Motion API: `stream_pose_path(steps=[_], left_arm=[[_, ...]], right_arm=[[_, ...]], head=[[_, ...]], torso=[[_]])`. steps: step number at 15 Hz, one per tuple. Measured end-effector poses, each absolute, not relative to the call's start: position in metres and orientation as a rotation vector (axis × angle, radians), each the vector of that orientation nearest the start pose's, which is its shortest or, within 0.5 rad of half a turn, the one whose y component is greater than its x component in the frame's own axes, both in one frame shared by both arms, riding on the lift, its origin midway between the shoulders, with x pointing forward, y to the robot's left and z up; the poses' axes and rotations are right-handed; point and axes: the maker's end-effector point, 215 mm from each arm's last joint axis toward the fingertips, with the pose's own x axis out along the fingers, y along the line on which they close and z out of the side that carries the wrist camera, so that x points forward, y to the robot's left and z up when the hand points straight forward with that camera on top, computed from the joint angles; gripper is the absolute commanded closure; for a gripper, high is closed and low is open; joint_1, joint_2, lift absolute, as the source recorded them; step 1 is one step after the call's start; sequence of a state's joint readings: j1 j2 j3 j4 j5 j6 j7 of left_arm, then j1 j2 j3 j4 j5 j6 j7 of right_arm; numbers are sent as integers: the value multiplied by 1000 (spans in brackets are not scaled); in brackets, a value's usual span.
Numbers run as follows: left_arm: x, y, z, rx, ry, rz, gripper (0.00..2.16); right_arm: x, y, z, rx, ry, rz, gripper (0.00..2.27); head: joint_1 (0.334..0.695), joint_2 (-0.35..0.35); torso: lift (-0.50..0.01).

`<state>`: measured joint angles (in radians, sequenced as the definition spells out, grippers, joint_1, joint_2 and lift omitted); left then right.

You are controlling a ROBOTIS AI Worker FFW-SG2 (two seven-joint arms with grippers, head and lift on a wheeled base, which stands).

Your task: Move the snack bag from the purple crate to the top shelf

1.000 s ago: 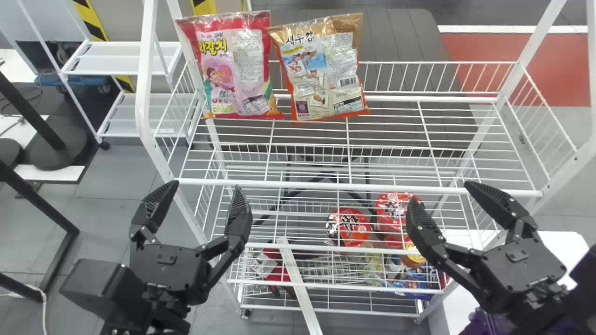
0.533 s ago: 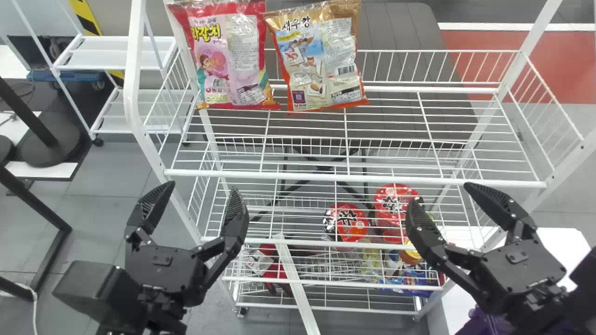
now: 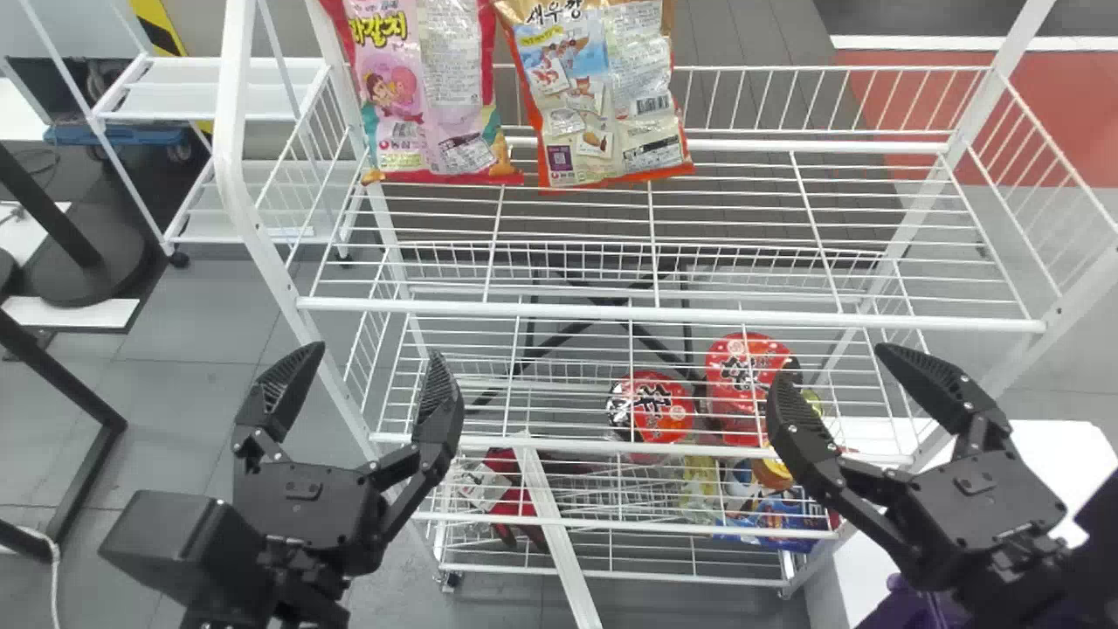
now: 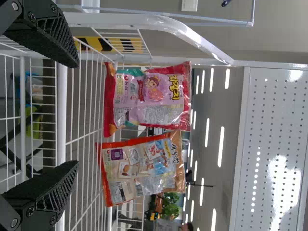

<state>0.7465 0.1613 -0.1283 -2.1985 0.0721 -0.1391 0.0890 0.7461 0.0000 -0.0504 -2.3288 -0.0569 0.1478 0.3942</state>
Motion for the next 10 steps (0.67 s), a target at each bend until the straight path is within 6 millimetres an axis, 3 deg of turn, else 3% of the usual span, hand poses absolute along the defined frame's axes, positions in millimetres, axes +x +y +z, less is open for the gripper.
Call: stream_pose_path(steps=[10], left_arm=[[371,184,-320,-41,0,-104,103]], right_arm=[[368,-172,-325,50,132,351,144]], head=[[695,19]], torso=[[-167]])
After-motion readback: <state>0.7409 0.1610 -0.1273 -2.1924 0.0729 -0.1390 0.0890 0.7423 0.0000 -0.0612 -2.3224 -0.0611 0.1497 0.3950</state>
